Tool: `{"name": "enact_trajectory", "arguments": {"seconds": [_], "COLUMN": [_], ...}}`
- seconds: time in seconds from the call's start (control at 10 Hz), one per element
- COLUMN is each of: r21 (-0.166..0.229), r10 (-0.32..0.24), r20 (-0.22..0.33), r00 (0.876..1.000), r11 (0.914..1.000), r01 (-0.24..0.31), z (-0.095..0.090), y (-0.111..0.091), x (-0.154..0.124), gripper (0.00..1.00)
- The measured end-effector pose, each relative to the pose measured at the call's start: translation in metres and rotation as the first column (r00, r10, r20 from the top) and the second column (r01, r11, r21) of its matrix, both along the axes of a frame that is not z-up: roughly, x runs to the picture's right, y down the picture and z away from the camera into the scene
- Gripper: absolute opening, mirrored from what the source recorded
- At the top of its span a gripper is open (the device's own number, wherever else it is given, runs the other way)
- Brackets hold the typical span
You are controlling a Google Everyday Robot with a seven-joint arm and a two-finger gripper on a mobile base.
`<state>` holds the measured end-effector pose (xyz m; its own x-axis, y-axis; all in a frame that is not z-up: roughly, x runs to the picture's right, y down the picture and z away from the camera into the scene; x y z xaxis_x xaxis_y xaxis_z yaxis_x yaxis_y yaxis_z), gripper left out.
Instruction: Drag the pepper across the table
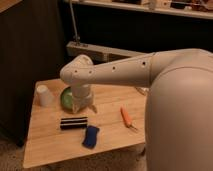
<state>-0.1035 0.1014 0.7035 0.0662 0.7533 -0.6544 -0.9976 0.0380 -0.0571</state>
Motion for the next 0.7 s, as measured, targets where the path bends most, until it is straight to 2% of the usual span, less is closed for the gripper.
{"name": "enact_trajectory", "arguments": {"seconds": [0.1,0.2,0.3,0.4,0.5,0.7], "r21": [0.002,0.037,0.061,0.100,0.137,0.175], "r10": [-0.001,0.012,0.016,0.021,0.001,-0.013], "r20": [0.000,0.044,0.054,0.070,0.082,0.075], "r00": [1.000,0.999,0.998,0.997,0.997,0.997], "r11": [1.0000,0.9992,0.9980,0.9946,0.9905,0.9845], "r01": [0.001,-0.014,-0.019,-0.027,-0.012,0.000], "z": [0.000,-0.003,-0.002,-0.004,-0.006,-0.007], "y": [0.000,-0.004,-0.007,-0.010,-0.008,-0.006], "x": [0.001,0.007,0.020,0.038,0.057,0.099], "gripper": [0.65,0.65,0.65,0.65,0.65,0.65]}}
